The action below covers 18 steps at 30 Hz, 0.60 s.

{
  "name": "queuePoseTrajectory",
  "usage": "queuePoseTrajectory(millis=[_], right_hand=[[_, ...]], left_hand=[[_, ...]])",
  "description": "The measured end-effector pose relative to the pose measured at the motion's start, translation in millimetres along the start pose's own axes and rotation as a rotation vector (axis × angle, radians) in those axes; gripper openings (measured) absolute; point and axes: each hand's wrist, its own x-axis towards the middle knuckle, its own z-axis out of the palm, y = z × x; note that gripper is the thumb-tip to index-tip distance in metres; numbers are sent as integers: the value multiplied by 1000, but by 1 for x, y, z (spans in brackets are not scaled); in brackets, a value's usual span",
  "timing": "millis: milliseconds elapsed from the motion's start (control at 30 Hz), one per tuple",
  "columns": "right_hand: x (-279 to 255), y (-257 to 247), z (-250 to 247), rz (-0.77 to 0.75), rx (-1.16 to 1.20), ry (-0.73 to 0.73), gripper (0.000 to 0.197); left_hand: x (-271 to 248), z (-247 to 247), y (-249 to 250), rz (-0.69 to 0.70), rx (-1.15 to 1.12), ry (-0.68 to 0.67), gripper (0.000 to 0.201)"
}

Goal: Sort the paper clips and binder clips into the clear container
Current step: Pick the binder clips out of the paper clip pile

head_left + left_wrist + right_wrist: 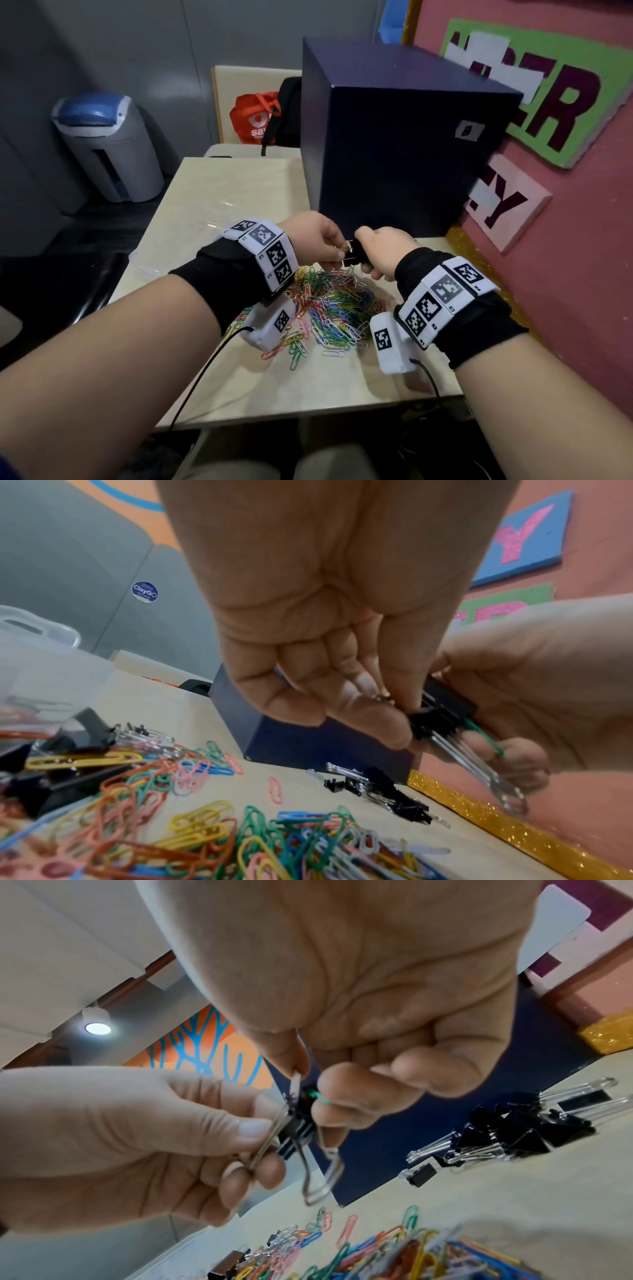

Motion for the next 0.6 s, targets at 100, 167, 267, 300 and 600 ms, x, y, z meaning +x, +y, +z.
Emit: queuePoseTrajectory(millis=[100,167,267,300,600], right_hand=[[1,2,0,-6,-15,-2,44],[0,4,0,-5,-25,-7,42],[1,6,0,1,-47,4,39],[1,6,0,3,-44,2,40],[9,10,4,-61,-145,14,42]], left_hand=[[-1,-3,-1,-21,-23,15,5],[-3,-6,-3,-30,-26,28,4],[-6,-9,-9,-54,4,39,9],[-7,-10,-10,-60,35,39,8],[-13,-9,-2,-45,284,-71,28]])
